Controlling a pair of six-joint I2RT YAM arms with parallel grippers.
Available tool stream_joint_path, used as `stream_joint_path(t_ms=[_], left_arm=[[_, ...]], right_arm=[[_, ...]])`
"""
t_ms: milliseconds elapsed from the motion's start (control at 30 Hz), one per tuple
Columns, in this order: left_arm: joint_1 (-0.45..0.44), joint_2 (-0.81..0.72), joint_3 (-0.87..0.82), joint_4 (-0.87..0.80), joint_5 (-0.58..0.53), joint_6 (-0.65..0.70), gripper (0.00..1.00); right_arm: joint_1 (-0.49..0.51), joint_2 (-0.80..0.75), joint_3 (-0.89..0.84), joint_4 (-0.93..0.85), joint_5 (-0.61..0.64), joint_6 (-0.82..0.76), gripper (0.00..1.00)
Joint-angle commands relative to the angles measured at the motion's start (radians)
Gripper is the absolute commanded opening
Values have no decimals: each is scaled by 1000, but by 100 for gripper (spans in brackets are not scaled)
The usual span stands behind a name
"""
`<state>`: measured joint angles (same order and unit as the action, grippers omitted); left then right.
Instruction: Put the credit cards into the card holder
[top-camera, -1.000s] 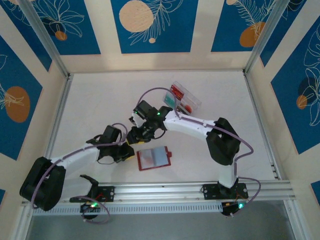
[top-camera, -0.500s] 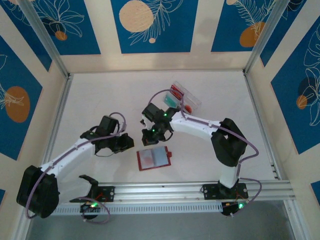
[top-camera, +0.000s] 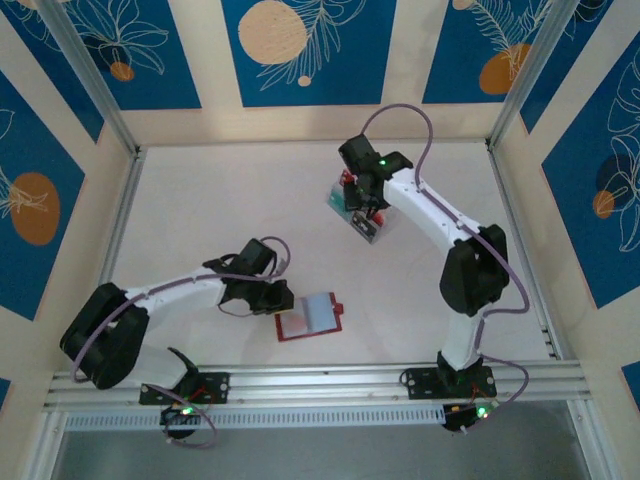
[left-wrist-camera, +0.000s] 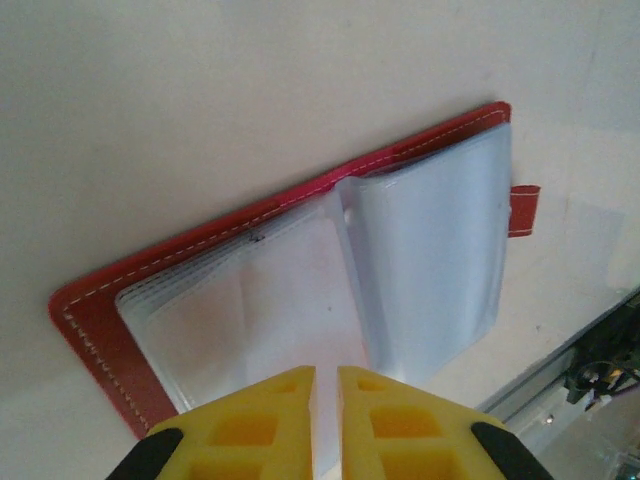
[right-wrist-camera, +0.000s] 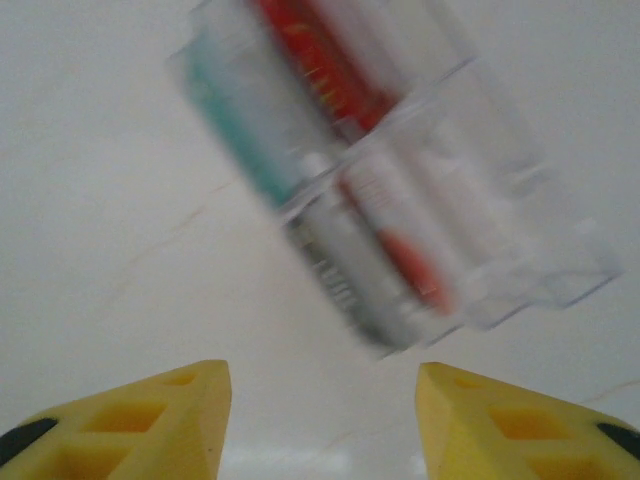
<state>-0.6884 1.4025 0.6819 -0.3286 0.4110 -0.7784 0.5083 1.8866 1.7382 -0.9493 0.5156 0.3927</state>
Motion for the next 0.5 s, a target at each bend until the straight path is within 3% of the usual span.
stream_joint_path(t_ms=[0,467], left_arm=[[-25,28,12,30,-18,-9,12],[-32,52,-66,71,-32,-35,12]], right_arm=[[-20,107,48,-70,183,-110,54],[-53,269,104,-29,296,-265,54]])
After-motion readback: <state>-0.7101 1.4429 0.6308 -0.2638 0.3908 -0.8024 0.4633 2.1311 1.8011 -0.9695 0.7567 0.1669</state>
